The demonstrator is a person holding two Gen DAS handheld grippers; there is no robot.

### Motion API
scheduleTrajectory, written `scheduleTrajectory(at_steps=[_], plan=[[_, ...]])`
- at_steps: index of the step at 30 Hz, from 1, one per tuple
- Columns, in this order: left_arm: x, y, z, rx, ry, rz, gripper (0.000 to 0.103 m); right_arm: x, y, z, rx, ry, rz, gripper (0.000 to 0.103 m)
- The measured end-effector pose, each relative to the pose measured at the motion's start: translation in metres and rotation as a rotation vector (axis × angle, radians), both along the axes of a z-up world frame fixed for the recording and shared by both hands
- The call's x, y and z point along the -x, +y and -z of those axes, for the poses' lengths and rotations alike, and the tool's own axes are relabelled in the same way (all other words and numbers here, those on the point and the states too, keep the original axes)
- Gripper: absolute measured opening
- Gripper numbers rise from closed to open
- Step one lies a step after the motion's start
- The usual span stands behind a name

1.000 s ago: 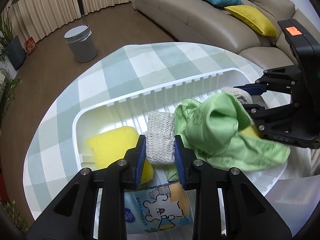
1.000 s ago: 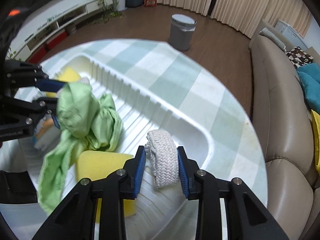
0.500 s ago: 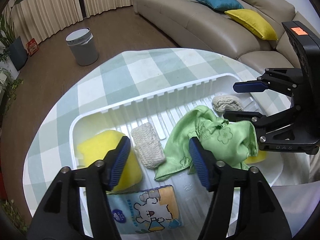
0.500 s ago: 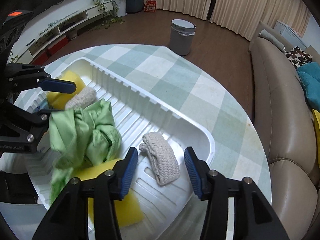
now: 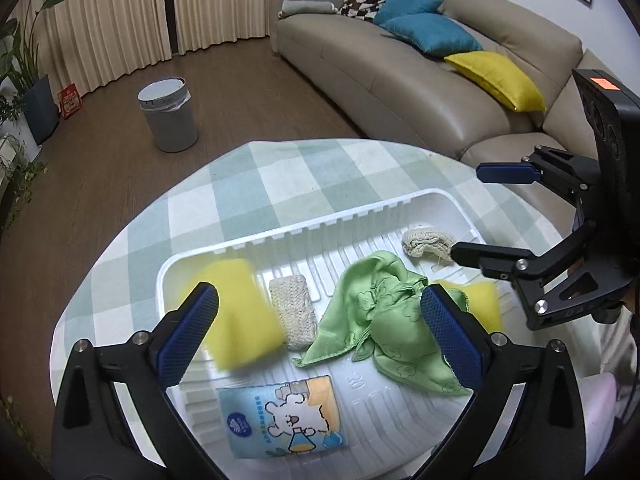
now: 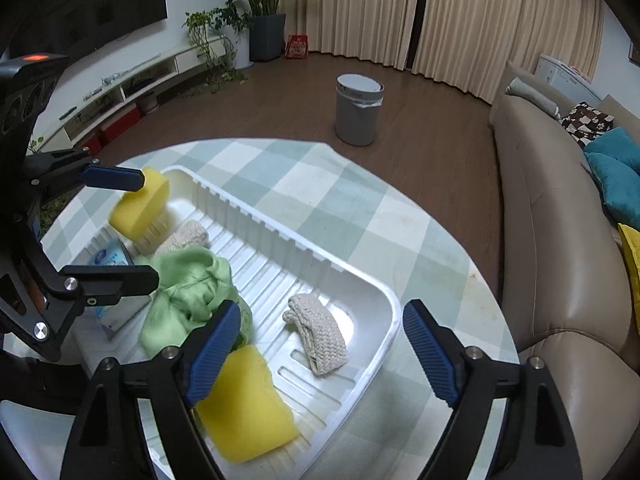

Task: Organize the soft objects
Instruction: 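Release the scrubber into the tray while the right tool releases its scrubber, then move both tools back toward the pile of soft items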

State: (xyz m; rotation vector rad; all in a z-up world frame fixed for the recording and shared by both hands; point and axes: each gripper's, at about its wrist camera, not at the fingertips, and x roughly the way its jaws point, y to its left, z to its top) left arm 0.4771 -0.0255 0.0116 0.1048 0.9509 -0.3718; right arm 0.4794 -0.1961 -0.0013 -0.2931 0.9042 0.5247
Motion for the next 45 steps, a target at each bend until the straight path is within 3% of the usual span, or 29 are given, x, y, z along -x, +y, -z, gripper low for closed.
scheduleTrajectory(at_steps=[7,13,21,26,32,37,45], plan=[[0.008,0.023,-0.013,0.033,-0.023,-0.066,0.103,0.011,-0.01,-0.021,-0.046,-0.045,0.014,0.101],[0.024,0.037,-0.033,0.024,-0.093,-0.104,0.103,0.018,-0.011,-0.036,-0.032,-0.069,0.043,0.103],[0.092,0.082,-0.073,0.06,-0.277,-0.174,0.103,0.054,-0.049,-0.089,-0.106,-0.198,0.171,0.103],[0.135,0.102,-0.077,0.072,-0.296,-0.196,0.103,0.096,-0.084,-0.121,-0.184,-0.262,0.242,0.103],[0.196,0.118,-0.072,0.082,-0.311,-0.213,0.103,0.152,-0.108,-0.138,-0.238,-0.291,0.283,0.103],[0.247,0.12,-0.062,0.108,-0.31,-0.217,0.103,0.205,-0.119,-0.134,-0.299,-0.293,0.309,0.103],[0.335,0.101,-0.043,0.123,-0.377,-0.179,0.103,0.293,-0.104,-0.09,-0.328,-0.257,0.317,0.103]])
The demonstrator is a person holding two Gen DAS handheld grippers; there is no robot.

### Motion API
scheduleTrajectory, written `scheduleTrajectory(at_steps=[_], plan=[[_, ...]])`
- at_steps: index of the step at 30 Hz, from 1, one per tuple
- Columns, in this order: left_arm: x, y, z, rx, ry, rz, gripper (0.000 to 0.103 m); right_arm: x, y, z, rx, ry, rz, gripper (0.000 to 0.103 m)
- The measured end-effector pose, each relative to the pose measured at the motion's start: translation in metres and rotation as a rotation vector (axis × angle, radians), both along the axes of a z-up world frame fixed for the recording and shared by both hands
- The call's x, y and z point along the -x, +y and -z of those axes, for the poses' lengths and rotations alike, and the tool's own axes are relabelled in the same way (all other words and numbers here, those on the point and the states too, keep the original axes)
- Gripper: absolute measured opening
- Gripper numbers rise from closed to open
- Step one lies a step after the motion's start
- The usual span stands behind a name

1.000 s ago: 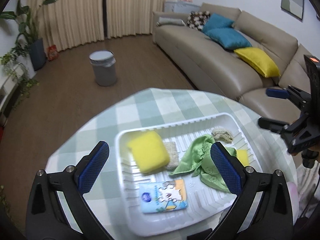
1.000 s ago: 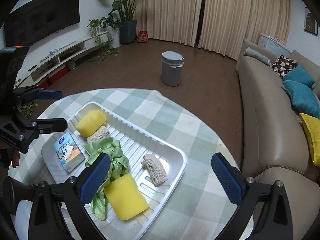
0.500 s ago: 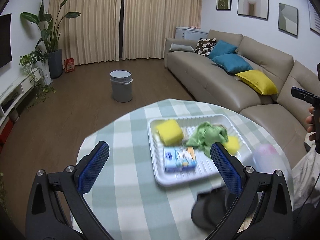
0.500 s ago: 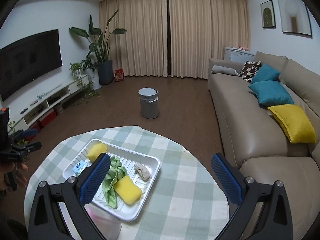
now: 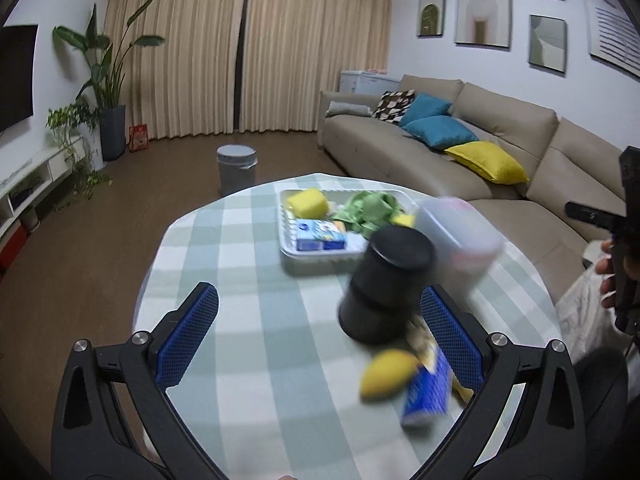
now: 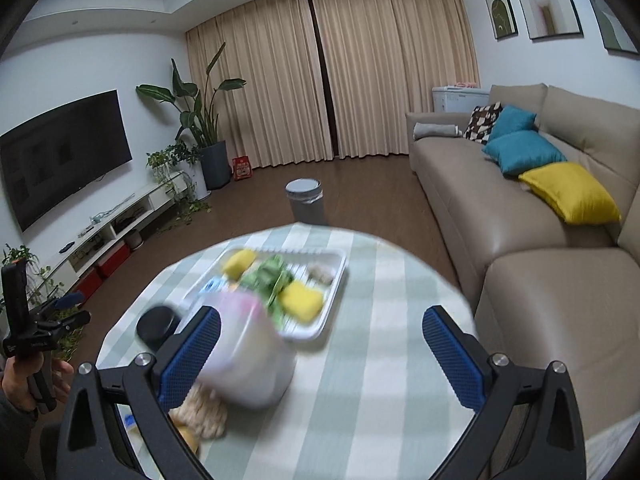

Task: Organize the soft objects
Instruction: 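Move both tools back toward the pile of soft items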

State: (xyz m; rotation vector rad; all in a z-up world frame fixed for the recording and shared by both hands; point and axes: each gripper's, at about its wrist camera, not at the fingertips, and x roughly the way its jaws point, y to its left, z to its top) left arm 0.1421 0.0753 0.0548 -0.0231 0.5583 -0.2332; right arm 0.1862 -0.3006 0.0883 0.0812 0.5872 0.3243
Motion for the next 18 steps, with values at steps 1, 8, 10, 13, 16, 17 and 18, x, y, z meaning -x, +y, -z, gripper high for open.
scheduleTrajectory(at_steps=[1,8,10,13,16,17,18], plan=[[0.006,-0.003,0.004,0.0,0.003,0.008,0.103,0.011,0.004,0.008,-0.005,0.007,0.0,0.103],[0.039,-0.033,0.041,0.012,0.142,0.043,0.103,0.07,0.039,0.059,0.004,0.075,-0.041,0.103],[0.042,-0.036,0.051,0.058,0.191,0.051,0.103,0.08,0.047,0.066,0.002,0.09,-0.049,0.103],[0.046,-0.042,0.062,0.078,0.221,0.049,0.103,0.097,0.067,0.08,0.008,0.11,-0.077,0.103],[0.046,-0.056,0.072,0.027,0.226,0.073,0.103,0.108,0.086,0.091,0.022,0.125,-0.098,0.103],[0.046,-0.061,0.074,0.007,0.219,0.085,0.103,0.11,0.093,0.095,0.031,0.133,-0.106,0.103],[0.046,-0.064,0.075,-0.004,0.214,0.094,0.103,0.11,0.1,0.098,0.043,0.137,-0.114,0.103]])
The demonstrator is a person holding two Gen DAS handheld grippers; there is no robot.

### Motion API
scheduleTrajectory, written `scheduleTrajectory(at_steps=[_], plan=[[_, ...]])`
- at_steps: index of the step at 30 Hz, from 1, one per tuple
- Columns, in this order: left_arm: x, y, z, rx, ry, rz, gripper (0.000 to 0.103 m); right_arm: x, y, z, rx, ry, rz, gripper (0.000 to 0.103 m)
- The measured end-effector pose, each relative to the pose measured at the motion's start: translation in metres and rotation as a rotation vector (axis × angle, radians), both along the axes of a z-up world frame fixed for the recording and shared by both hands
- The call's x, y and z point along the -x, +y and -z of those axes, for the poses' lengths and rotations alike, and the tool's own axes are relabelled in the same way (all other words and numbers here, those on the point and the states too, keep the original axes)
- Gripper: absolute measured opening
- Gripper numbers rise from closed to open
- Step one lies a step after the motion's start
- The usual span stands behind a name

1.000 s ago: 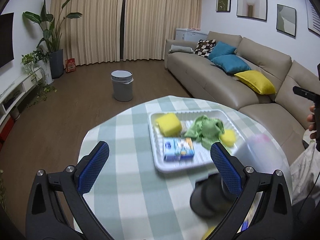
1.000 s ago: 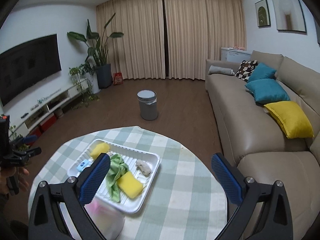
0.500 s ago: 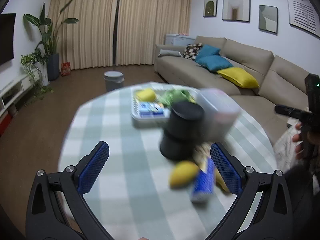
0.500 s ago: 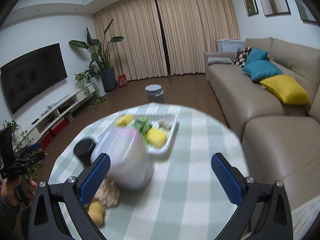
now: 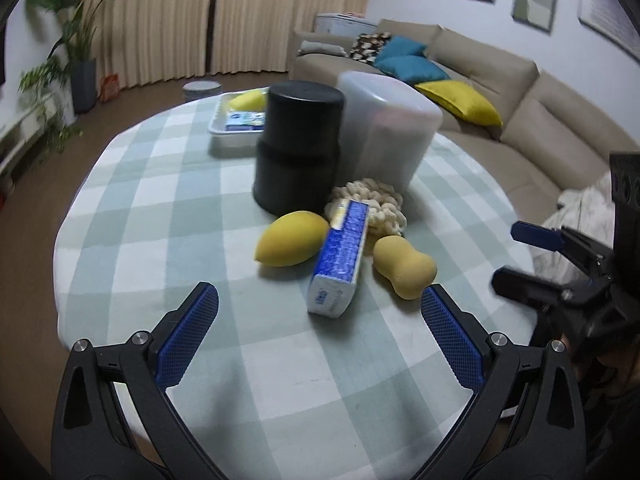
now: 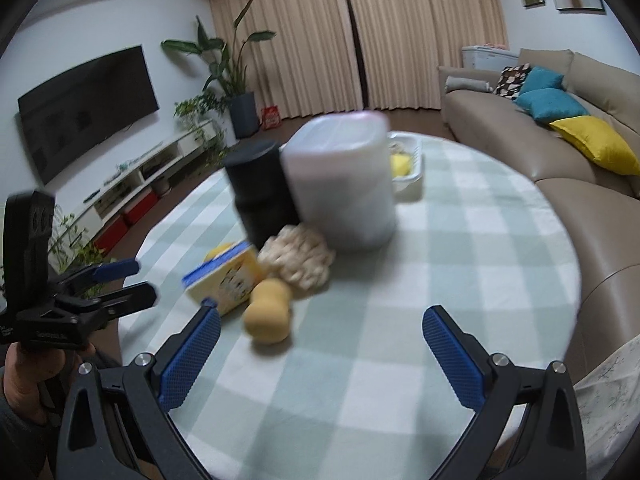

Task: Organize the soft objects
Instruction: 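Move both tools back toward the pile of soft items, then grasp the blue tissue pack with the left tool while the right tool grasps the tan makeup sponge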

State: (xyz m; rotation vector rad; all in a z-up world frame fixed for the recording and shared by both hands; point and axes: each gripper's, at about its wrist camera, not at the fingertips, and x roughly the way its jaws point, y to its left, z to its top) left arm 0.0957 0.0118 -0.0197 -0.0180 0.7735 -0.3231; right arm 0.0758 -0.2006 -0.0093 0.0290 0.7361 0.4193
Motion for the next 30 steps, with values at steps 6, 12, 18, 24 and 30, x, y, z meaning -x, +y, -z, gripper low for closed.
scheduleTrajectory(at_steps=[6,12,18,24,30], plan=[[-0.021,-0.008,0.006,-0.014,0.023,0.057,0.1,-0.004,0.025,0.016,0.069,0.01,-0.037,0.103],[-0.028,-0.009,0.017,-0.014,0.051,0.093,0.093,-0.017,0.026,0.027,0.118,0.029,-0.012,0.093],[-0.036,-0.015,0.027,-0.016,0.084,0.124,0.086,-0.023,0.016,0.033,0.128,0.048,0.007,0.093],[-0.045,-0.01,0.036,0.02,0.125,0.109,0.057,-0.026,0.02,0.037,0.172,0.058,-0.006,0.093],[-0.044,-0.006,0.035,0.031,0.12,0.098,0.056,-0.028,0.028,0.041,0.173,0.069,-0.041,0.093]])
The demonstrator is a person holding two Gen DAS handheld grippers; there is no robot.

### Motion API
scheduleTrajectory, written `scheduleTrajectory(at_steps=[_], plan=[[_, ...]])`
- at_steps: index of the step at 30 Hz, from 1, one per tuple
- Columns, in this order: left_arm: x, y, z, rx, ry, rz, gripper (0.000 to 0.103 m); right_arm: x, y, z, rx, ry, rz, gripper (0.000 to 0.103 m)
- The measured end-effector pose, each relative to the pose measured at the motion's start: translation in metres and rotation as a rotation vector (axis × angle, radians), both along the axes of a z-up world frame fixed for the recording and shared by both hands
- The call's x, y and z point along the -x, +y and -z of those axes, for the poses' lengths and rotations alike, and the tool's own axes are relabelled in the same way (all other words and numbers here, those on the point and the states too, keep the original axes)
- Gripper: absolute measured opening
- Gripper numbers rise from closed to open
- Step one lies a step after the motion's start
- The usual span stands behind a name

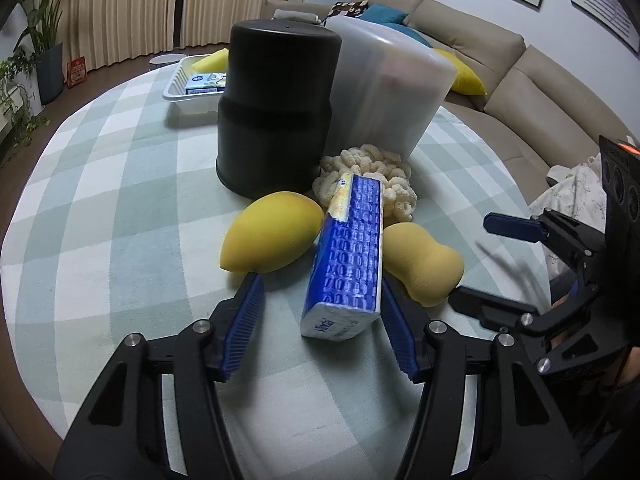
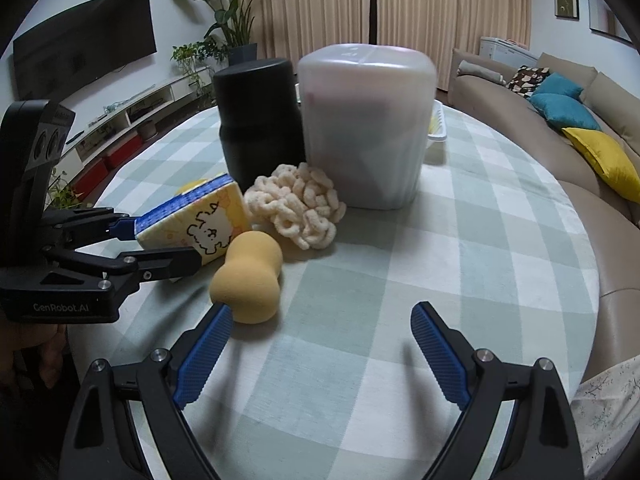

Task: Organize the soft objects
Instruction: 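Grasp the blue tissue pack with the left tool while the right tool grasps the tan makeup sponge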

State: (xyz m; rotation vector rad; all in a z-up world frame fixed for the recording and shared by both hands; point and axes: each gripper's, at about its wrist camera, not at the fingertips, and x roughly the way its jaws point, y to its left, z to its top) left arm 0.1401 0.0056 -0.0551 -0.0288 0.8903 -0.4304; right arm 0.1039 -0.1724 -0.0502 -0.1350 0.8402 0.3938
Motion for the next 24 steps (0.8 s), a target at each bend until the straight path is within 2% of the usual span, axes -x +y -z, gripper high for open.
scheduleTrajectory(at_steps=[9,12,16,20,24], plan=[[-0.003,0.001,0.0,0.022,0.002,0.009,0.056,-0.002,0.02,-0.001,0.007,-0.007,-0.059,0.093],[-0.005,0.001,0.0,0.022,0.007,0.005,0.042,-0.001,0.026,0.002,0.025,-0.01,-0.079,0.093],[-0.006,0.002,0.002,0.02,0.014,0.007,0.031,0.001,0.036,0.002,0.015,-0.01,-0.109,0.093],[-0.007,0.002,0.002,0.026,0.017,0.003,0.03,0.001,0.044,0.003,0.013,-0.024,-0.127,0.092],[-0.007,0.004,0.001,0.04,0.018,-0.002,0.03,-0.008,0.045,0.007,-0.002,-0.005,-0.098,0.092]])
